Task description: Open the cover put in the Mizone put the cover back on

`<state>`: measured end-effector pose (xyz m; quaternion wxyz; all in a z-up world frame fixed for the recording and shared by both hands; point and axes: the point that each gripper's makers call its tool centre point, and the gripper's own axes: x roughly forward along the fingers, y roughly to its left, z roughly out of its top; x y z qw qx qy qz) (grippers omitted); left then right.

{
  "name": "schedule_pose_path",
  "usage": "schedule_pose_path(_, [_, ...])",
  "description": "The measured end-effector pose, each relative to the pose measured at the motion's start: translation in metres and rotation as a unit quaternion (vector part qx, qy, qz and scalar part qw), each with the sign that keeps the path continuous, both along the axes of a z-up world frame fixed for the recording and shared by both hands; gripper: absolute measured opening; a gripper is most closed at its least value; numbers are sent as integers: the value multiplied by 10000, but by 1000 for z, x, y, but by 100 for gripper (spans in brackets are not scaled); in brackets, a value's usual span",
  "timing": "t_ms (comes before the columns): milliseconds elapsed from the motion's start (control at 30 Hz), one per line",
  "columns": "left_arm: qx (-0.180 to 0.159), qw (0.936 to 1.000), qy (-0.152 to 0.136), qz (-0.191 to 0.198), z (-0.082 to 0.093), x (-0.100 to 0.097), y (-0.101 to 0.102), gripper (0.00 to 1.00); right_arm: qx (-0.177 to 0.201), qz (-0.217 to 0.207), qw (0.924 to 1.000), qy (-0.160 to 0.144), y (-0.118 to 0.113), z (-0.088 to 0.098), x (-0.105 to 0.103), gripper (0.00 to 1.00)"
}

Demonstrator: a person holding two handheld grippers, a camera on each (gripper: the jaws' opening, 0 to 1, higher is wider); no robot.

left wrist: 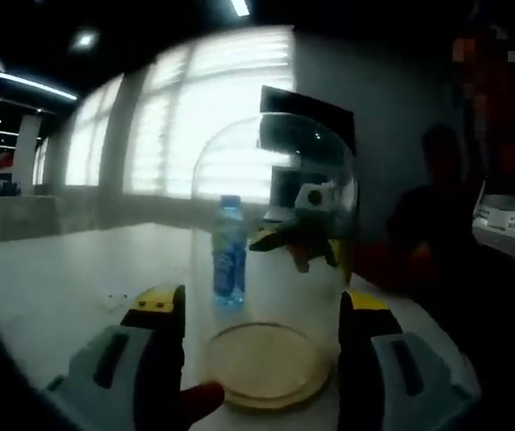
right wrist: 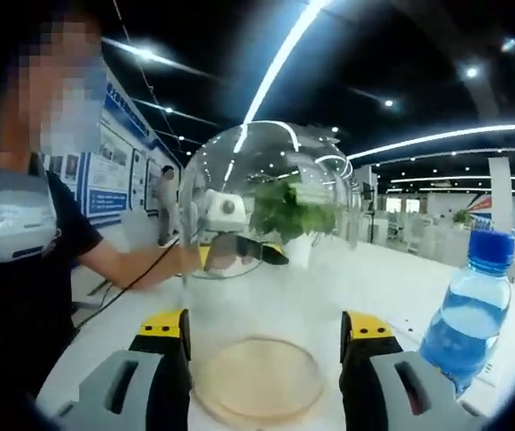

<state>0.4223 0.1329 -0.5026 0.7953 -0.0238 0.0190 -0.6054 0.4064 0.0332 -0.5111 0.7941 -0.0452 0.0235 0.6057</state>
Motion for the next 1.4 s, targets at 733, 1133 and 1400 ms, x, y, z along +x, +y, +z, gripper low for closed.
schedule_pose_path(733, [-9,9999,-66,-104,-5,-6,-14,63,214,246,9993,-192,17,-7,8,74])
schedule_pose_path(1133, [-21,9999,65,-94,-5,-1,-23,70,438,317,9985,-30,29,-8,12,82])
schedule_pose_path(1400, [-183,9998,35,-15,-3,-1,-30,72,449,320,9984,104,34,-7,14,85])
